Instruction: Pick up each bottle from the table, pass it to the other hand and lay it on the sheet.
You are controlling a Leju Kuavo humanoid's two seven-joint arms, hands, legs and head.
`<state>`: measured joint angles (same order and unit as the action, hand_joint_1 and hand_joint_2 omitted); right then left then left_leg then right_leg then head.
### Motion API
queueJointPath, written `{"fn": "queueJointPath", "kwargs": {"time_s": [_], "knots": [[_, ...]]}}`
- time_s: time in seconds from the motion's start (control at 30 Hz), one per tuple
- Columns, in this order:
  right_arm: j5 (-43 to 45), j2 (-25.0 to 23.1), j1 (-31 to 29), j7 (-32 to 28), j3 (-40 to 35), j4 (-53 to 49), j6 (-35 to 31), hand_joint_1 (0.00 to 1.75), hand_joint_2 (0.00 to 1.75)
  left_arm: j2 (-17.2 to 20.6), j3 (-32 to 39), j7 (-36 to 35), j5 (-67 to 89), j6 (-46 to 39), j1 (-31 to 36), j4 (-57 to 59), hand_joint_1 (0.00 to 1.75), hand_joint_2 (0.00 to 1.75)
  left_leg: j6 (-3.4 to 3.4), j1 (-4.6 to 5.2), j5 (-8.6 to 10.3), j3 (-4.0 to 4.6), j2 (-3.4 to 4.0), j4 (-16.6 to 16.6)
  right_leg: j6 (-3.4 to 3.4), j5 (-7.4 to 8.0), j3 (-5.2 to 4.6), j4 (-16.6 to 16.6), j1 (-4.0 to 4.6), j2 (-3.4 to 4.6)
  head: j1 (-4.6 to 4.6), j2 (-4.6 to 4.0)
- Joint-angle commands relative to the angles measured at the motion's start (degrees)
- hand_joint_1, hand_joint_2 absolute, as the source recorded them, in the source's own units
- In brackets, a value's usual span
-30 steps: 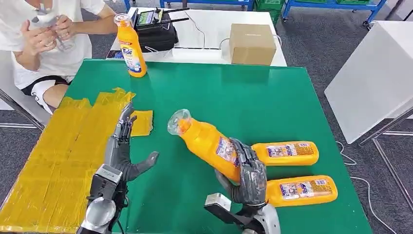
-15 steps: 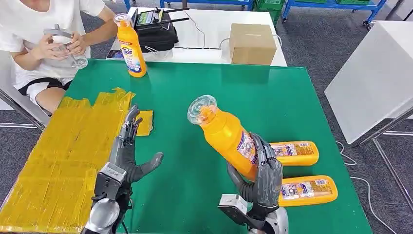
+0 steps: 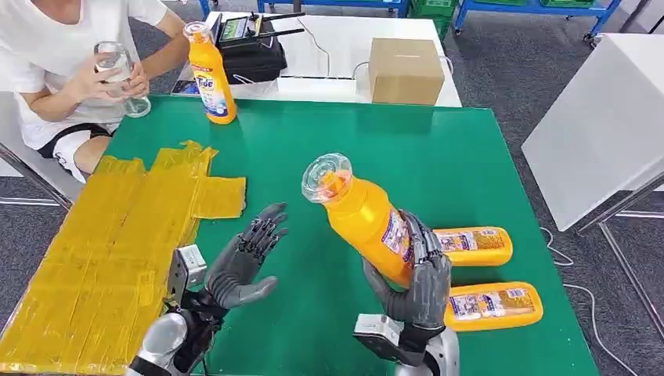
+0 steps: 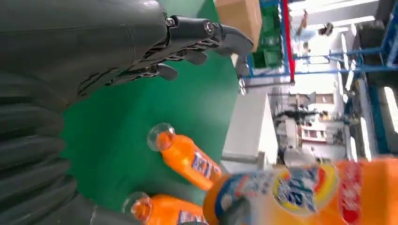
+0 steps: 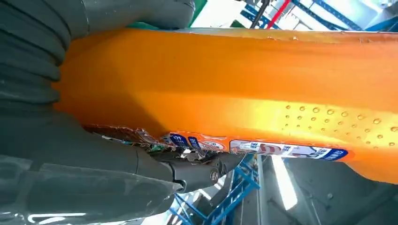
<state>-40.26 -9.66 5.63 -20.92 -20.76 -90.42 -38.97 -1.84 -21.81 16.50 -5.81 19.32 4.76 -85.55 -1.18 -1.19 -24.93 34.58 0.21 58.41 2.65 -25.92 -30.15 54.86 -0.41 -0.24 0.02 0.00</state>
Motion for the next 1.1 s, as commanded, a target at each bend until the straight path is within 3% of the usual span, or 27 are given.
{"fn": "queueJointPath", "kwargs": {"time_s": [0.03, 0.5, 0.63, 1.1], "knots": [[0.38, 0.86, -4.47, -0.16, -1.72, 7.51, -0.05, 1.75, 1.75, 3.08, -3.39, -0.29, -0.91, 0.73, 3.56, 4.06, 0.0, 1.75, 0.0, 0.07, -0.03, -0.33, 0.03, -0.2, -0.1, -0.03, 0.28, -0.14, -0.06, 0.06, 0.02, 0.0], [2.14, 0.36, -10.41, 0.63, -6.81, 16.52, 7.48, 1.75, 1.75, 2.11, -2.97, -0.59, -3.14, -1.36, 4.29, 3.21, 0.0, 1.75, 0.0, 0.06, -0.02, -0.27, 0.06, -0.17, -0.09, -0.02, 0.22, -0.1, -0.05, 0.09, 0.02, 0.0], [-0.94, 0.24, -11.9, 1.46, -13.65, 22.89, 13.22, 1.75, 1.75, 1.14, -2.01, -0.16, -3.71, -2.8, 3.28, 2.04, 0.0, 1.75, 0.0, 0.11, -0.06, -0.47, 0.1, -0.29, -0.13, -0.06, 0.38, -0.18, -0.09, 0.14, 0.02, 0.0], [0.9, 0.73, -13.69, -0.39, -18.79, 27.14, 14.42, 1.75, 1.75, 0.97, -2.06, -0.3, -4.38, -3.54, 4.31, 3.68, 0.0, 1.75, -0.01, 0.04, -0.01, -0.19, -0.04, -0.14, -0.07, -0.04, 0.19, -0.09, -0.04, -0.02, 0.02, 0.0]]}}
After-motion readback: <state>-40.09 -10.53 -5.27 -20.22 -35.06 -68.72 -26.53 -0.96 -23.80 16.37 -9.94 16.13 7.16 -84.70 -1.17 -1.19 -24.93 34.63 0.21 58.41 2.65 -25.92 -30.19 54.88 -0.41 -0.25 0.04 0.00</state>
